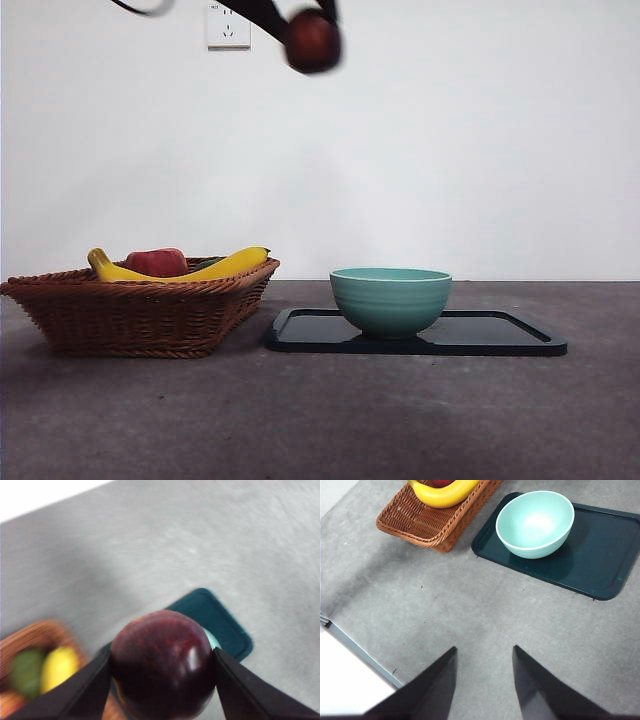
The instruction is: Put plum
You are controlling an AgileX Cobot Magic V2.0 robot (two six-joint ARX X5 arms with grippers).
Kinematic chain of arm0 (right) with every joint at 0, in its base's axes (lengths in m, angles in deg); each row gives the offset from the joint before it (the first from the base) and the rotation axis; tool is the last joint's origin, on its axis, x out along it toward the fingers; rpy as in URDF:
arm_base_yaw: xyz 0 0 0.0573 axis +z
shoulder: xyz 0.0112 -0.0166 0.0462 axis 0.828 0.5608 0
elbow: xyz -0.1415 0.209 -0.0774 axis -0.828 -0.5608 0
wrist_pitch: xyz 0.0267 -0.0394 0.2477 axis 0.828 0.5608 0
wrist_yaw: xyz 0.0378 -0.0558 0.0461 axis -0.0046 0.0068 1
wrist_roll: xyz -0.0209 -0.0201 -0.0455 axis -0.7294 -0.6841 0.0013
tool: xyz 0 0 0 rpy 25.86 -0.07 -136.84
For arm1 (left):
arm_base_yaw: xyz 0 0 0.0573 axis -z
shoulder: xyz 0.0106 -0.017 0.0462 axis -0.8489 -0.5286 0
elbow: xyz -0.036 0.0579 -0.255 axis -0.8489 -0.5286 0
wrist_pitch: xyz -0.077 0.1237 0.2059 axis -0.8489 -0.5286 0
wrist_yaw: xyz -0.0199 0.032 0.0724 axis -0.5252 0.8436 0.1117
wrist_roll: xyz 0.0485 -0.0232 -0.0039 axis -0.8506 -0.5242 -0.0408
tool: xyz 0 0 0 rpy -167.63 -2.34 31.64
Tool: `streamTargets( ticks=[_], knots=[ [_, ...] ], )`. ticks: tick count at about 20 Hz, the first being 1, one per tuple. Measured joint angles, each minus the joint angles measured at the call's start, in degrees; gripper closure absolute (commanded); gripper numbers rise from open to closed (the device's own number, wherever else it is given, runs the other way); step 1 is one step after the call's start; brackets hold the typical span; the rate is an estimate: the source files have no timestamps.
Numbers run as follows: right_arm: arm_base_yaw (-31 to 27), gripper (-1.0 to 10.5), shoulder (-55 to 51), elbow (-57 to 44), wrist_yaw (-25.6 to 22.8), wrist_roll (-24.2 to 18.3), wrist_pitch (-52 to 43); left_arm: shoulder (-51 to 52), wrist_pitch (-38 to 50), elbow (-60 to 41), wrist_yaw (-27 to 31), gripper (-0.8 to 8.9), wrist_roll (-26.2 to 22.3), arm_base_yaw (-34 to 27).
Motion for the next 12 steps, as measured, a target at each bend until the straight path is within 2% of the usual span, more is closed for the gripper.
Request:
streamTargets(
  ticks=[4, 7, 9, 12],
  knots=[
    [0.00, 7.7, 0.00, 0.00, 0.00, 0.00, 0.00, 6.45, -5.55, -0.59, 0.02, 5.65, -0.81, -5.86],
    [0.00, 7.7, 0.00, 0.00, 0.00, 0.00, 0.00, 12.61, -7.08, -4.90, 0.02, 5.65, -1.29, -9.51],
    [0.00, 7.7, 0.00, 0.00, 0.00, 0.00, 0.00, 17.07, -5.20, -11.37, 0.02, 5.65, -1.33, -11.08],
    [0.00, 7.7, 0.00, 0.00, -0.02, -0.02, -0.02, 24.48, 3.74, -26.23, 0.02, 5.66, -1.36, -11.54]
  ],
)
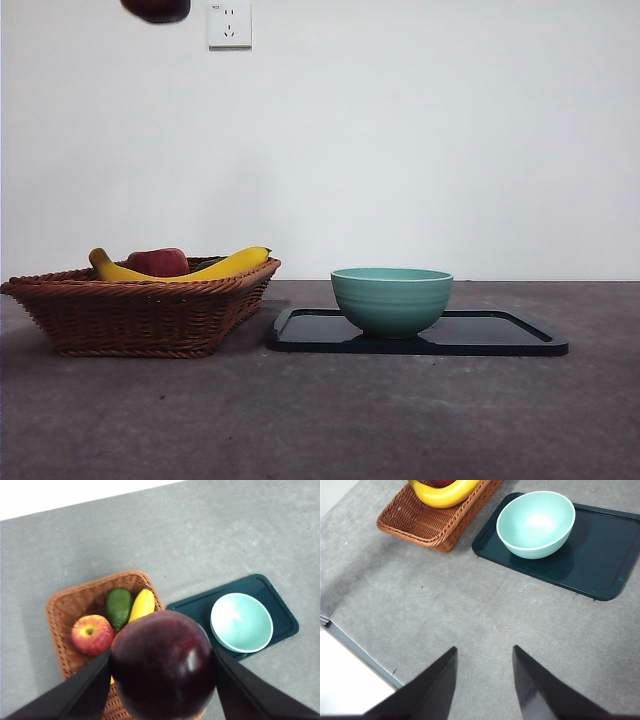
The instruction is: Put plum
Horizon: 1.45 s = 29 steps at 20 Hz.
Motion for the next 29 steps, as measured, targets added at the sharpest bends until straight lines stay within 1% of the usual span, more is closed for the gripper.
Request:
streamTargets(
  ticks=[3, 5, 9, 11, 13, 19, 25, 29],
  knots=[
    [0.00, 7.7, 0.00, 0.00, 0.00, 0.00, -0.35, 6.47, 11.15, -16.70, -0.02, 5.66, -0.13, 0.02],
    [0.00, 7.7, 0.00, 0.00, 0.02, 0.00, -0.85, 6.93, 16.15, -25.07, 0.00, 5.66, -0.42, 0.02],
    [0.00, 7.7, 0.00, 0.00, 0.02, 0.02, -0.87, 5.49, 28.41, -38.21, 0.00, 5.66, -1.18, 0.00],
    [0.00, 7.7, 0.00, 0.00, 0.00, 0.00, -0.85, 4.59, 34.36, -42.21, 0.00, 5.67, -1.22, 0.00],
    [0.00, 7.7, 0.00, 0.00, 0.02, 0.00, -0.87, 2.49, 38.12, -44.48, 0.00, 5.67, -1.70, -0.28],
    [0.00, 7.7, 0.00, 0.00, 0.00, 0.02, -0.85, -6.47, 43.04, -44.74, 0.02, 5.66, -2.67, -0.61],
    [0.00, 7.7, 0.00, 0.00, 0.02, 0.02, -0.85, -9.53, 46.01, -44.74, 0.04, 5.66, -4.50, -0.66],
    [0.00, 7.7, 0.00, 0.00, 0.02, 0.02, -0.87, -11.28, 46.16, -44.74, 0.02, 5.66, -5.57, -0.66]
  ],
)
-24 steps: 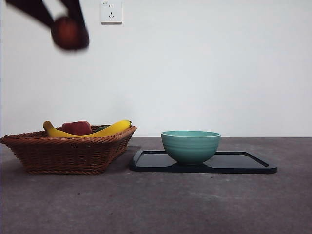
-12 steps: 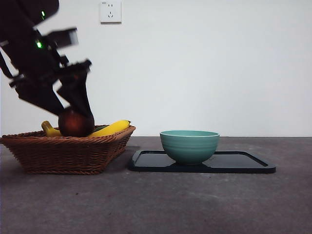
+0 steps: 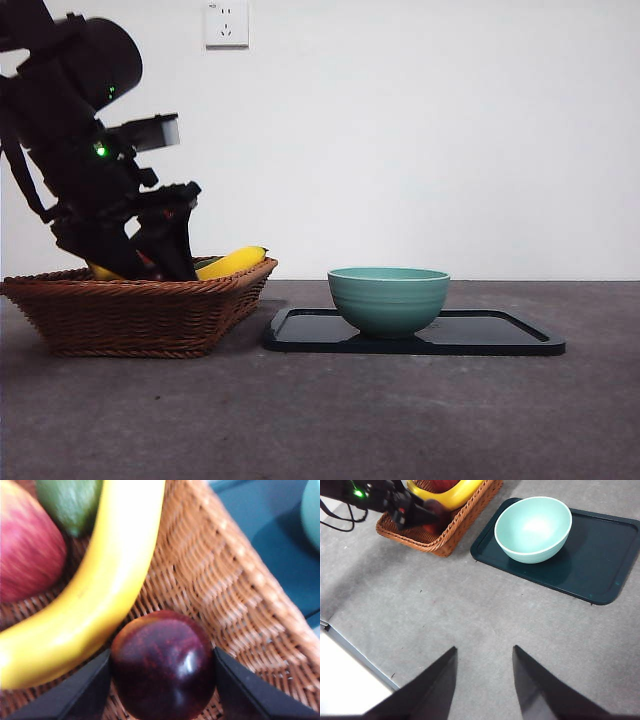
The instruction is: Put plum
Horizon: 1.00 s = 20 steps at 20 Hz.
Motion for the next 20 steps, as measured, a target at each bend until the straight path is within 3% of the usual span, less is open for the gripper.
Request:
streamTargets(
  ticks=[3, 7, 15, 20],
  knots=[
    [0.00, 7.7, 0.00, 0.00, -0.02, 0.00, 0.00, -0.26, 0.31, 0.00, -0.07, 5.55, 0.00, -0.04],
    [0.00, 7.7, 0.00, 0.00, -0.02, 0.00, 0.00, -0.26, 0.17, 0.00, -0.02, 4.01, 0.07, -0.04],
    [0.00, 7.7, 0.00, 0.00, 0.00, 0.00, 0.00, 0.28, -4.92, 4.35, -0.02, 4.04, 0.13, -0.04],
    [0.00, 7.7, 0.00, 0.00, -0.02, 0.00, -0.02, 5.84, -11.82, 10.34, -0.04, 4.08, 0.50, 0.33]
  ],
)
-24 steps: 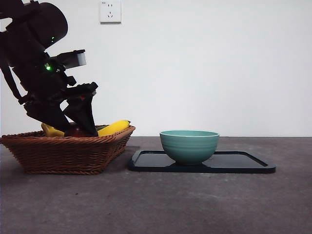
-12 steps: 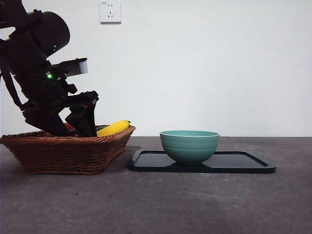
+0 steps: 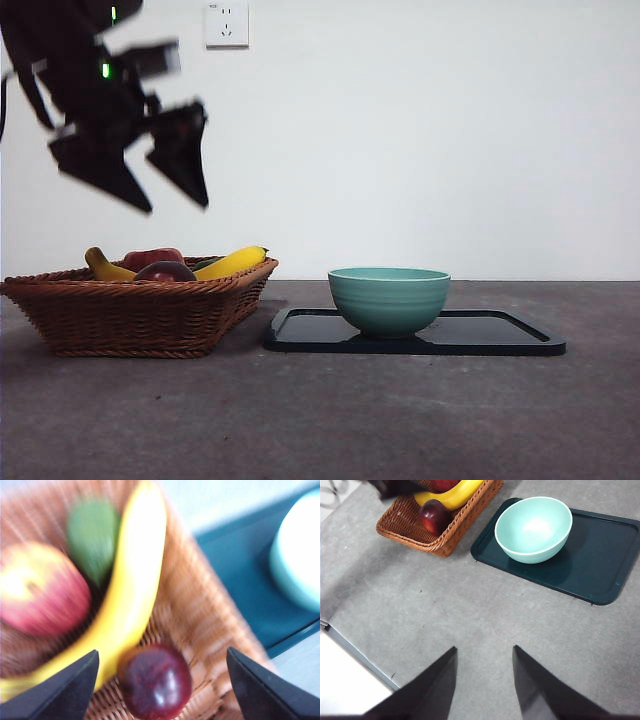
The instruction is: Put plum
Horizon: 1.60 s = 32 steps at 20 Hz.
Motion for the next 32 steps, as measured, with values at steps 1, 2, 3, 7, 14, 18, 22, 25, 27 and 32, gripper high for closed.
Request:
streamTargets(
  ticks=[1, 2, 3, 7, 14, 18, 22, 25, 27, 32],
  knots=[
    [0.00, 7.7, 0.00, 0.00, 0.00, 0.00, 0.00, 1.62, -1.27, 1.25, -0.28, 4.08, 0.15, 0.37],
    [0.00, 7.7, 0.00, 0.00, 0.02, 0.00, 0.00, 3.34, -2.89, 2.08, -1.40, 4.08, 0.33, 0.72],
    [0.00, 7.7, 0.00, 0.00, 0.00, 0.00, 0.00, 4.98, -4.33, 2.75, -2.89, 4.08, 0.81, 1.09],
    [0.00, 7.7, 0.00, 0.00, 0.02, 0.00, 0.00, 14.43, -6.99, 3.41, -9.18, 4.08, 3.23, 2.75],
    [0.00, 7.7, 0.00, 0.00, 0.00, 0.00, -0.39, 26.21, -24.90, 3.67, -19.47, 4.08, 1.79, 3.52],
    [0.00, 7.7, 0.00, 0.00, 0.00, 0.00, -0.42, 26.23, -35.67, 3.67, -21.49, 4.08, -2.43, 3.52],
    [0.00, 7.7, 0.00, 0.00, 0.02, 0.00, -0.42, 26.23, -36.35, 3.67, -24.28, 4.08, -3.80, 3.54],
    [0.00, 7.7, 0.00, 0.00, 0.02, 0.39, -0.42, 26.23, -36.17, 3.67, -24.30, 4.08, -3.89, 3.63],
    [0.00, 7.7, 0.00, 0.00, 0.00, 0.61, -0.42, 26.23, -36.17, 3.67, -24.30, 4.08, -3.89, 3.61],
    [0.00, 7.7, 0.00, 0.00, 0.00, 1.36, -0.61, 26.23, -36.17, 3.67, -24.30, 4.08, -3.89, 3.61]
  ],
)
